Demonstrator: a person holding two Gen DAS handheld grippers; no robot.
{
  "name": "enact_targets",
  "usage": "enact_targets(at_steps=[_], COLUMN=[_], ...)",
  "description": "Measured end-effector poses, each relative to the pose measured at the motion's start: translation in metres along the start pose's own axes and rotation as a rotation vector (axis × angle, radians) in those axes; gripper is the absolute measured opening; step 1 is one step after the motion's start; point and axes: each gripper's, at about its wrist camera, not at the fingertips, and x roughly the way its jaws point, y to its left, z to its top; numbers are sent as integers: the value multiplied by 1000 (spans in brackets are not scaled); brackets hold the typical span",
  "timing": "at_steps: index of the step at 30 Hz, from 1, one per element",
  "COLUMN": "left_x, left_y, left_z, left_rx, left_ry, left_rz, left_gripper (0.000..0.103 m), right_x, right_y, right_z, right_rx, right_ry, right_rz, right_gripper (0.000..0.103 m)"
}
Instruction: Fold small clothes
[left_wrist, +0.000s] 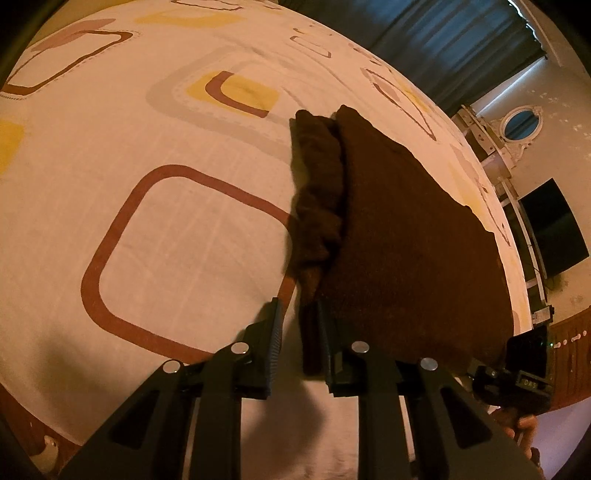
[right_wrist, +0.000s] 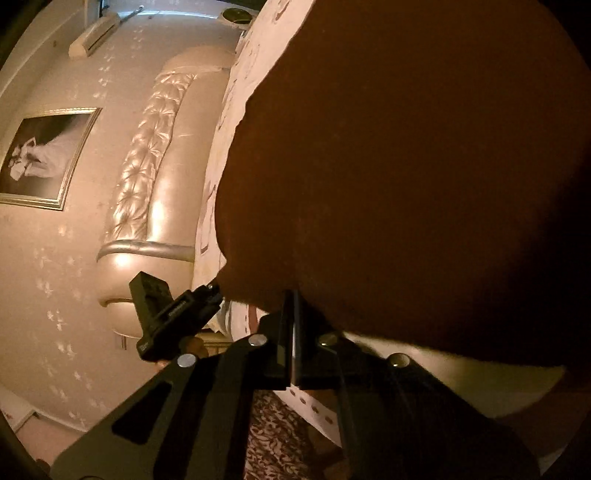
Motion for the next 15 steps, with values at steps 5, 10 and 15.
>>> enact_targets(at_steps=[5,10,15], left_x=[-5,-23,-20], left_y=[0,5,4], left_z=[2,9,29], left_rx=[17,-17,-28], left_ry=[7,-22,-16], left_rz=[-33,-124,-130], left_gripper=[21,21,34], right_x=[-9,11,47], right_y=[35,68,45], right_z=[2,2,-1], right_rx=[-54,-173,-146], right_ry=[-50,-49,34], right_rz=[-2,7,-28], right_gripper=[35,38,37])
